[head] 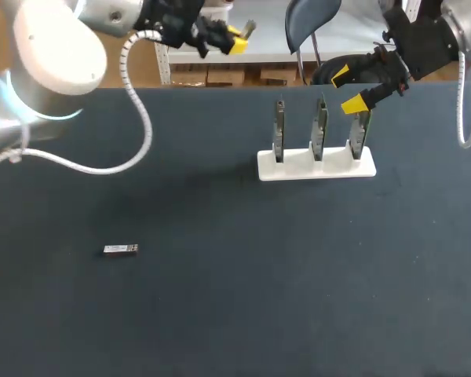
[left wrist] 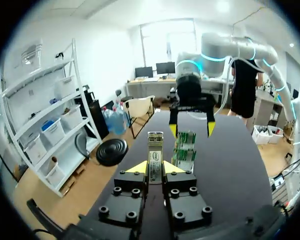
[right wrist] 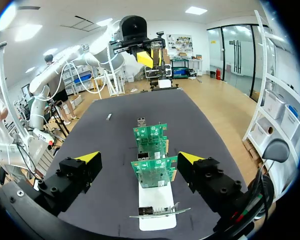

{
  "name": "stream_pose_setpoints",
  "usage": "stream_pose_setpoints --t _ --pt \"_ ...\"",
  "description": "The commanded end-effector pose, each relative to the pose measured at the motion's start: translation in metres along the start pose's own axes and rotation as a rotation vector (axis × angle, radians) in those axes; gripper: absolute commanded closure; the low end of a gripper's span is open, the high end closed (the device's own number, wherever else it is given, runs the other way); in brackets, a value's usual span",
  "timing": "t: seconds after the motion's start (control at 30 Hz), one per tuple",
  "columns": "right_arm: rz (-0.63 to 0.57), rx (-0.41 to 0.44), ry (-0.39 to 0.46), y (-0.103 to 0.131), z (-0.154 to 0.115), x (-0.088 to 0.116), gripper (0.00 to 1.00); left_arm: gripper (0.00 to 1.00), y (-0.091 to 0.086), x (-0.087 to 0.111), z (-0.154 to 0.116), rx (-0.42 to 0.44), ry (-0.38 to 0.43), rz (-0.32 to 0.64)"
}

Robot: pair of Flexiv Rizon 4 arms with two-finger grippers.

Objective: Pick up the optical module with the left hand, and insert it into the network port with the right hand.

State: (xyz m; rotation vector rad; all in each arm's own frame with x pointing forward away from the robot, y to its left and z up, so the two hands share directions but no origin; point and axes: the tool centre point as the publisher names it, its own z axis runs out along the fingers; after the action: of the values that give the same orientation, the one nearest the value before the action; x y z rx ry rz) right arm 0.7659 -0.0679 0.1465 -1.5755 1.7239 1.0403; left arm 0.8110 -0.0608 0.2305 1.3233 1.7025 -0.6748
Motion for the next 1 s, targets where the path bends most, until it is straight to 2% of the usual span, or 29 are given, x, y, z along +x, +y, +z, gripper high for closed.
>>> stream_pose_setpoints --t 0.03,0.27,0.43,1.0 --pt "0.0 -0.002 0.0 -0.001 0.0 0.0 0.0 1.0 -0.004 -0.012 0.021 0.046 -0.219 0.008" --pt "0.0 -0.002 0.0 -0.001 0.0 0.0 0.0 1.0 -0.024 -0.038 0.052 0.154 -0.317 -0.009" --pt "0.0 -0.002 0.0 -0.001 0.0 0.0 0.0 1.0 -0.034 -0.047 0.069 0.223 -0.379 -0.037" --pt "0.0 -0.002 0.0 -0.001 0.0 0.0 0.0 1.0 -0.069 -0.041 0.1 0.378 -0.436 -0.058"
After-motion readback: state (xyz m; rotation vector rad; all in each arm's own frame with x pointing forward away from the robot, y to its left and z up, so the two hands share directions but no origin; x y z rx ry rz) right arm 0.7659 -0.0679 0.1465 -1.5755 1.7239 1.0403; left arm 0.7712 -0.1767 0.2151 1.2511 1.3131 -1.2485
